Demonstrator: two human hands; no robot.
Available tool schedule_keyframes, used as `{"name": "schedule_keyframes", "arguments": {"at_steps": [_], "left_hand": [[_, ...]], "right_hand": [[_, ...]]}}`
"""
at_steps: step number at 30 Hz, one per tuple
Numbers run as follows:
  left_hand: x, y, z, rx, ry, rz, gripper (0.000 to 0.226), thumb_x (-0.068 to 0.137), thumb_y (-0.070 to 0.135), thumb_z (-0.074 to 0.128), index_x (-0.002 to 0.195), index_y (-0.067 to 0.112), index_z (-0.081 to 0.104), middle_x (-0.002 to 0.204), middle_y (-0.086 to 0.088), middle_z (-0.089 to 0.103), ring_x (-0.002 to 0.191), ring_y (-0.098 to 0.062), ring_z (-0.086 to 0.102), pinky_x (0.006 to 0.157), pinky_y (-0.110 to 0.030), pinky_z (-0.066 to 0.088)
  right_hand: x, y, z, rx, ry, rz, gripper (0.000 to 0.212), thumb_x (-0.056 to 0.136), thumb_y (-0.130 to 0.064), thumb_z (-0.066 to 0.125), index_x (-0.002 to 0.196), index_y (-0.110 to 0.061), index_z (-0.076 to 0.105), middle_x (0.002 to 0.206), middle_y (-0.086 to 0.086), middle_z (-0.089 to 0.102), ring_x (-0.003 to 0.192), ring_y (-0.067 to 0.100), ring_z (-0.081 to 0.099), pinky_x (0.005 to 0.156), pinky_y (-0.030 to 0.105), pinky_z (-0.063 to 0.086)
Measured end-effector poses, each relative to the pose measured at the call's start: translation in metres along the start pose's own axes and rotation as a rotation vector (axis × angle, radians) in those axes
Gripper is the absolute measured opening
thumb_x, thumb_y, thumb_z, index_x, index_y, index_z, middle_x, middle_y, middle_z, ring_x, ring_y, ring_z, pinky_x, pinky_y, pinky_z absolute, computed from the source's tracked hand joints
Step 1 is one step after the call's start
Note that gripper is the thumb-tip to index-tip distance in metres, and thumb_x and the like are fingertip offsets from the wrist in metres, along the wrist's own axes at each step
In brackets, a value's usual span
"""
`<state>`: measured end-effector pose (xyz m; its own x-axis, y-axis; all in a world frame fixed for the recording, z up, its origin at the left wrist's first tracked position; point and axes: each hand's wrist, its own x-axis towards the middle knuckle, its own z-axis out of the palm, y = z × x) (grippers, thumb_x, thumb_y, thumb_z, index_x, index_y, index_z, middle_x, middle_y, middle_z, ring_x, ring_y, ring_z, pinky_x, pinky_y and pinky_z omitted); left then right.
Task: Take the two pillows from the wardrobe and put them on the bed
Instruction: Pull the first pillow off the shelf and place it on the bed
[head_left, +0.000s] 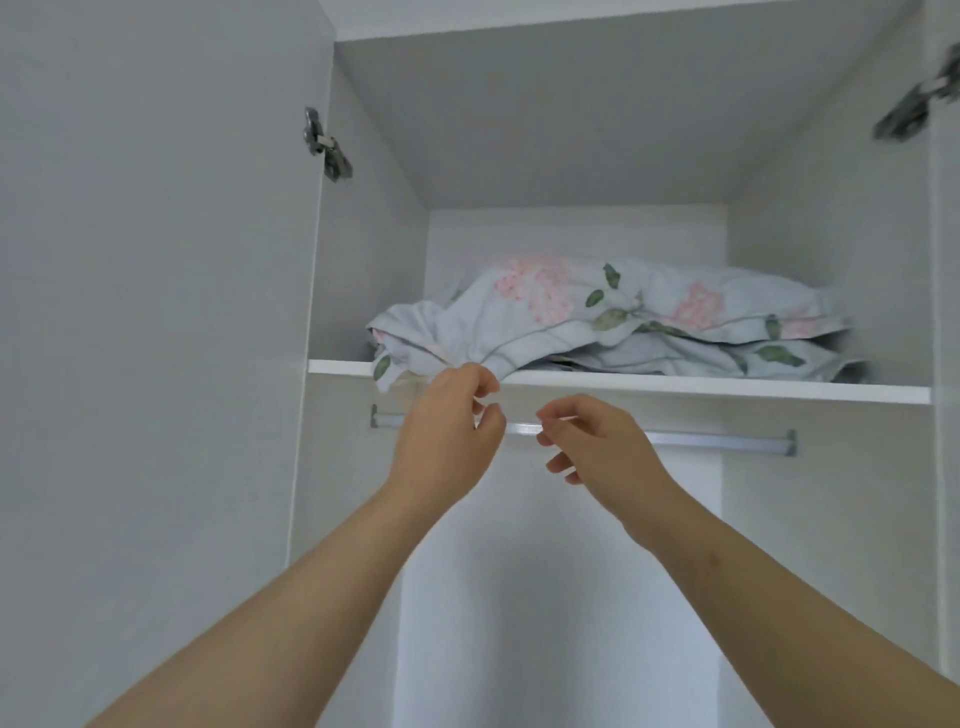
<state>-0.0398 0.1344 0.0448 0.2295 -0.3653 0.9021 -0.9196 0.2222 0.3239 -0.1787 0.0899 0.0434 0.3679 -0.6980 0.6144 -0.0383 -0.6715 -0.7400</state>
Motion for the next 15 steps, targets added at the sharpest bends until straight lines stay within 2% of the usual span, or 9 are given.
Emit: {"name": "schedule_keyframes", "arguments": {"at_steps": [3,6,10,15], "left_hand": [[0.014,0.014,0.03,-0.014,-0.032,0.046,0.017,0.086,0.013,0.053,0.102,0.014,0.057,0.1,0.003,0.058,0.087,-0.013,0.054,0.073,-0.023,0.038],[0.029,0.024,0.053,-0.025,-0.037,0.077,0.016,0.085,0.012,0.053,0.101,0.014,0.056,0.101,-0.001,0.059,0.09,-0.019,0.056,0.075,-0.029,0.043],[0.053,0.026,0.074,0.002,-0.028,0.104,0.018,0.085,0.013,0.052,0.102,0.015,0.056,0.096,0.002,0.055,0.092,-0.019,0.053,0.073,-0.027,0.037],[0.089,0.014,0.088,0.048,0.023,0.197,0.026,0.082,0.012,0.052,0.108,0.013,0.057,0.11,-0.006,0.059,0.106,-0.026,0.049,0.086,-0.036,0.042]], "right_hand": [[0.011,0.009,-0.032,-0.089,0.055,-0.011,0.014,0.09,-0.021,0.052,0.083,-0.028,0.061,0.092,0.0,0.068,0.071,0.016,0.061,0.067,0.027,0.047],[0.024,0.017,-0.058,-0.163,0.102,-0.03,0.018,0.089,-0.021,0.053,0.076,-0.031,0.06,0.092,0.001,0.068,0.079,0.021,0.062,0.068,0.03,0.047],[0.047,0.024,-0.076,-0.255,0.146,-0.071,0.021,0.088,-0.02,0.052,0.072,-0.033,0.057,0.087,-0.001,0.066,0.079,0.023,0.061,0.064,0.03,0.044],[0.08,0.034,-0.077,-0.331,0.21,-0.093,0.022,0.088,-0.02,0.052,0.071,-0.032,0.056,0.076,-0.01,0.061,0.081,0.023,0.062,0.06,0.028,0.042]]}}
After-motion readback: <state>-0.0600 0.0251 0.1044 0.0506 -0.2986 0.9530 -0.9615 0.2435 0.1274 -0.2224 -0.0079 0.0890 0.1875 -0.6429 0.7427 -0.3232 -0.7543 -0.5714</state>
